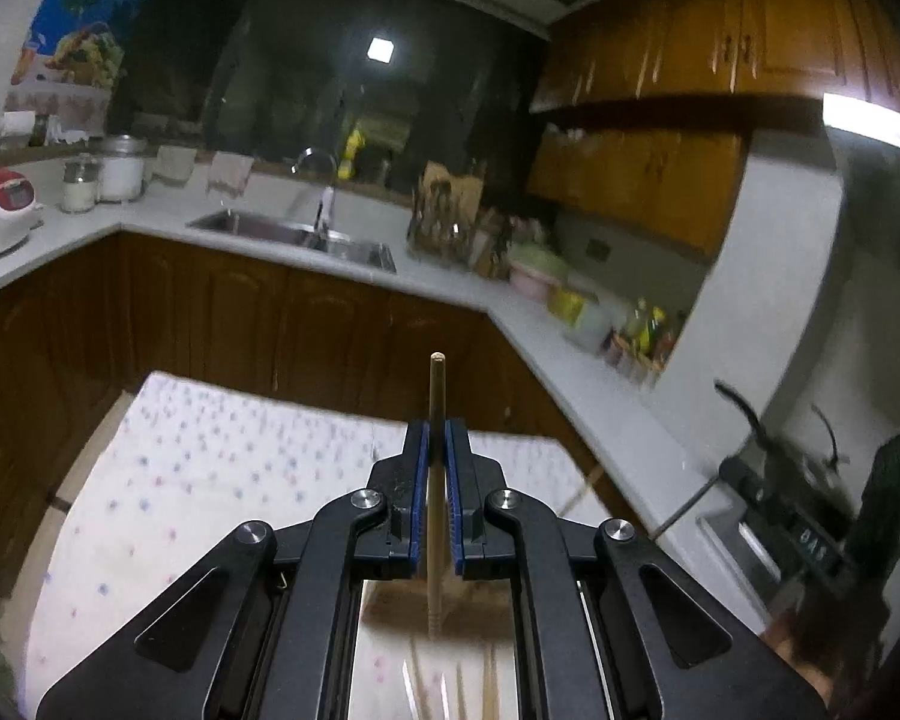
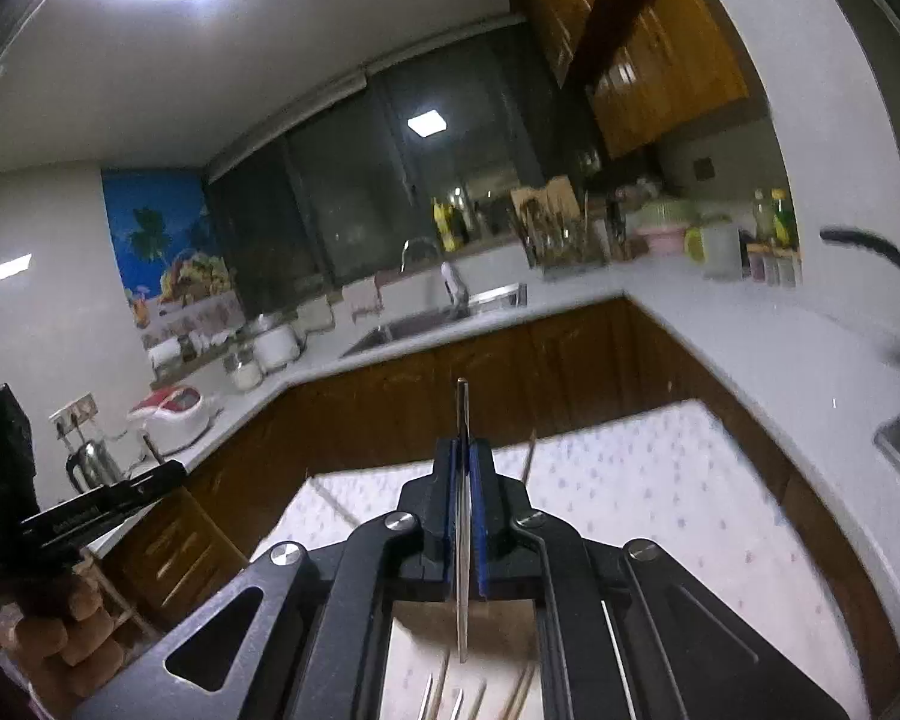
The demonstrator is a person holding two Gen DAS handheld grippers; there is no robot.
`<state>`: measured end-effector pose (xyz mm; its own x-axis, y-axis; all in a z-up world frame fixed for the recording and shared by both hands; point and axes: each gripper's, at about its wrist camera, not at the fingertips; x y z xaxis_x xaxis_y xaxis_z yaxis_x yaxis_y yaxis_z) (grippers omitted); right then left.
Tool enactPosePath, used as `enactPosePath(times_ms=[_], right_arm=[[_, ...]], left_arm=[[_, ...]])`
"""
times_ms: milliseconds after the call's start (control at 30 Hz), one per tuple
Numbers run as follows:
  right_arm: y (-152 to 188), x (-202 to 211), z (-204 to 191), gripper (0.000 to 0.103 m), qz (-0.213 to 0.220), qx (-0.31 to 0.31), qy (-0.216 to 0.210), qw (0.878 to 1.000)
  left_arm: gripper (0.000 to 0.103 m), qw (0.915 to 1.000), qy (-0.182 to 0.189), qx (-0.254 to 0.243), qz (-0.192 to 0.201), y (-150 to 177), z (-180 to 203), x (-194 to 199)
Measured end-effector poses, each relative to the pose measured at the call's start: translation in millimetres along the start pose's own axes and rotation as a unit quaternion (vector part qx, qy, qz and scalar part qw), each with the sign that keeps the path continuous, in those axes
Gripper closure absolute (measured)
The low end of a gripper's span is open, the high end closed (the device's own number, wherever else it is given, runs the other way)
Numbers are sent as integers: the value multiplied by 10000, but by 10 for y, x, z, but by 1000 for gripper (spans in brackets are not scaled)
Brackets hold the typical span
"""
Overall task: Organize utensils
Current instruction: 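Lift both chopsticks and lower them into the wooden holder, then open both tools to release the chopsticks into the holder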
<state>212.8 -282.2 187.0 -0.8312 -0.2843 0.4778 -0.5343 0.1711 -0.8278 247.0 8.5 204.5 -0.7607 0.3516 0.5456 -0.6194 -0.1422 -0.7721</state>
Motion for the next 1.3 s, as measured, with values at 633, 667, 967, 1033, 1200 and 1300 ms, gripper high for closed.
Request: enactPosePath(times_ms=[633,667,967,1033,1200,1300], right_arm=[[220,-1005,201,98,-229,-133,353,9990],[265,-1053,208,98,-304,-131,363,9988],[338,-1128,208,98,-456,-134,388,9981],[333,-1129,213,98,-464,-137,386,9981],[310,-1157,226,93,-502,-158,323,9981],[302,-1105,249,78,-483,-235,220,9983]], left_arm=[[98,9970,-412,529,-378,288,-237,-1208],[98,9967,-420,530,-440,319,-253,-1250],[97,9967,-469,435,-501,334,-247,-1288],[97,9966,-491,414,-508,327,-230,-1284],[96,9957,-441,482,-661,300,-247,-1300],[84,9953,-344,552,-716,291,-271,-1236]])
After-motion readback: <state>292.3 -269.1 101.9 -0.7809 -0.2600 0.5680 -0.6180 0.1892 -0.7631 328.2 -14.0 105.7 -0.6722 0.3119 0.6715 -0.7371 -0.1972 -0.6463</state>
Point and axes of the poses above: each gripper's, at about its wrist camera, not at the fingertips, and x roughly against the way its jaws point, z to its right, y to its underside, and after that the axes turned 14 degrees about -z, right-handed
